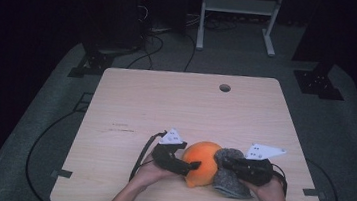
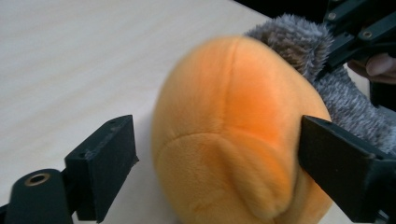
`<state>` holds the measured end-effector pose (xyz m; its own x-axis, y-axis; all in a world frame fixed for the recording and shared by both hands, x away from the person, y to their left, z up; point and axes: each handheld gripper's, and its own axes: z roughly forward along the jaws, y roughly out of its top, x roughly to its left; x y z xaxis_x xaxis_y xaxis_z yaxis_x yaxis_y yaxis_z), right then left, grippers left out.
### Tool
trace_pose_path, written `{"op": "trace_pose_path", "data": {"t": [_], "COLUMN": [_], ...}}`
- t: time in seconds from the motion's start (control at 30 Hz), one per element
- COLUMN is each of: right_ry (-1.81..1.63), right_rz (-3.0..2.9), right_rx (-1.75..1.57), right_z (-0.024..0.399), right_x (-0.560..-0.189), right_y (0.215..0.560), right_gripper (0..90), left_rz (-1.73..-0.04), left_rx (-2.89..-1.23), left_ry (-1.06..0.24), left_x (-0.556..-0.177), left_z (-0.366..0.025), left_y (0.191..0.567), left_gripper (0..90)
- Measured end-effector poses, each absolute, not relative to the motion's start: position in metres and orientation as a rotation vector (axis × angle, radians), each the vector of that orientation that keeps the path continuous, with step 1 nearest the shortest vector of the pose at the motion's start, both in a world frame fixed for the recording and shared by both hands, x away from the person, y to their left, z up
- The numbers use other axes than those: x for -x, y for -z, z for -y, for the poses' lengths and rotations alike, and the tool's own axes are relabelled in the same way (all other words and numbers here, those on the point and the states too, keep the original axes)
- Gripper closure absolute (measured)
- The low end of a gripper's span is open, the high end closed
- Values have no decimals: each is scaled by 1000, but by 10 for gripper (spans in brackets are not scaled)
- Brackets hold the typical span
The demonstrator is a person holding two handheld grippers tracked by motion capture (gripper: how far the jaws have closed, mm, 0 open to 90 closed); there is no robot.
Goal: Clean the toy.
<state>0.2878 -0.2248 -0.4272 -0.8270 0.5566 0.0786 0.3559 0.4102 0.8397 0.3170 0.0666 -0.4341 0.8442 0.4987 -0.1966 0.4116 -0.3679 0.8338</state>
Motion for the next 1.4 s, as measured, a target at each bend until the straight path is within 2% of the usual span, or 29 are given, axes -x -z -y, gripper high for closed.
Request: {"op": "trace_pose_path", "data": {"t": [0.07,0.1,0.2,0.23,0.27,0.43,0.47,0.5,0.53,0.6,0.63,0.7,0.93,1.17,1.4], "right_ry": [-1367,-1367,-1408,-1408,-1464,-1490,-1479,-1479,-1474,-1474,-1464,-1455,-1354,-1481,-1357], "right_rz": [-2454,-2454,-2415,-2415,-2361,-2318,-2341,-2341,-2348,-2349,-2348,-2347,-2366,-2306,-2379], "right_rx": [-805,-805,-795,-795,-784,-793,-810,-810,-807,-792,-774,-806,-974,-912,-998], "right_z": [226,226,233,233,233,224,218,218,214,211,210,216,245,235,245], "right_x": [-284,-284,-281,-281,-282,-293,-298,-298,-297,-294,-292,-294,-303,-303,-307], "right_y": [427,427,419,419,412,409,416,416,418,418,418,421,441,423,441], "right_gripper": [808,808,809,809,809,809,809,809,809,809,809,809,809,809,808], "left_rz": [-579,-579,-380,-380,-306,-251,-294,-334,-399,-451,-442,-415,-399,-303,-294], "left_rx": [-2023,-2023,-2023,-2023,-2041,-2037,-2026,-2020,-2002,-2008,-2016,-2006,-1995,-2017,-2011], "left_ry": [-225,-225,-456,-456,-542,-507,-465,-445,-406,-344,-361,-382,-390,-424,-391], "left_x": [-307,-307,-294,-294,-292,-295,-298,-300,-303,-307,-306,-303,-304,-301,-302], "left_z": [-61,-61,-58,-58,-58,-64,-67,-68,-68,-67,-67,-67,-75,-73,-81], "left_y": [430,430,419,419,418,423,425,425,426,427,428,430,435,434,436], "left_gripper": [324,388,440,444,445,429,322,322,183,170,190,328,372,394,397]}}
